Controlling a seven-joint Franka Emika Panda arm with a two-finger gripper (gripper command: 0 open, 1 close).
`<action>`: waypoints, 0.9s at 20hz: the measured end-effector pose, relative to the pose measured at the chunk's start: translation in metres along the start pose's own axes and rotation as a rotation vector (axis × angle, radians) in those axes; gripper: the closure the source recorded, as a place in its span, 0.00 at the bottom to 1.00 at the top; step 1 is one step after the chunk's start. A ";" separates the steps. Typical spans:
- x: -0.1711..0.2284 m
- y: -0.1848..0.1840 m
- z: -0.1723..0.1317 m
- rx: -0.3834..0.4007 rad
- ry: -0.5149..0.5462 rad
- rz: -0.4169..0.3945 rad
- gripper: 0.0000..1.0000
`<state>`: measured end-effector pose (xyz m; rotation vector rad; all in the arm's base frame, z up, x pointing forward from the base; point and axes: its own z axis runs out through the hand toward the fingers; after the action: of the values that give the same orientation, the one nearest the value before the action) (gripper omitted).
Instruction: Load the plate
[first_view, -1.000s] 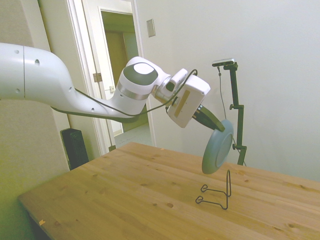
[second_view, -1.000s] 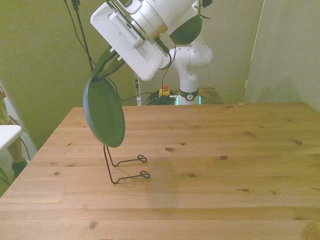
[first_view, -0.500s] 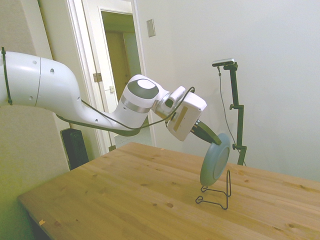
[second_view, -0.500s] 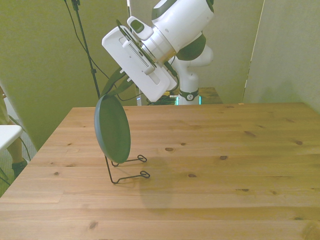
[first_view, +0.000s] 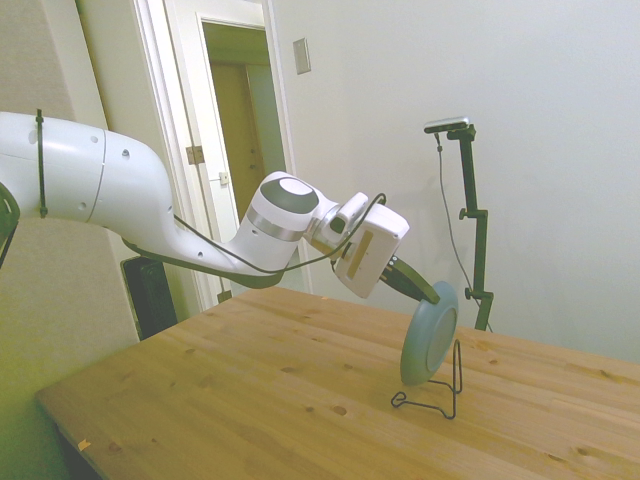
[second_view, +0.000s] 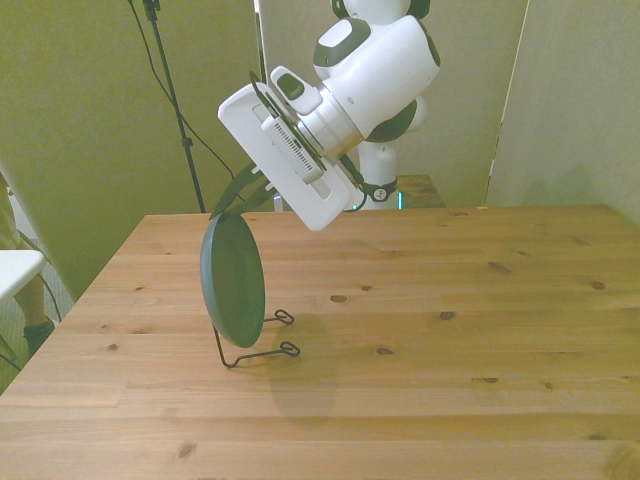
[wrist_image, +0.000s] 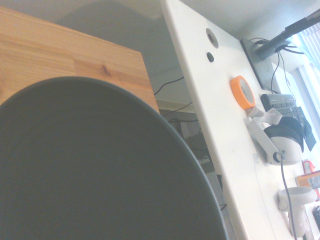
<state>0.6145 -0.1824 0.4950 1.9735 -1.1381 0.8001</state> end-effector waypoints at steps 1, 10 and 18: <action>-0.002 -0.001 0.001 -0.001 -0.001 -0.001 1.00; -0.013 -0.007 0.010 -0.007 -0.003 -0.008 1.00; -0.020 -0.010 0.021 -0.013 -0.009 -0.013 1.00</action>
<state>0.6184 -0.1869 0.4650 1.9736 -1.1312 0.7761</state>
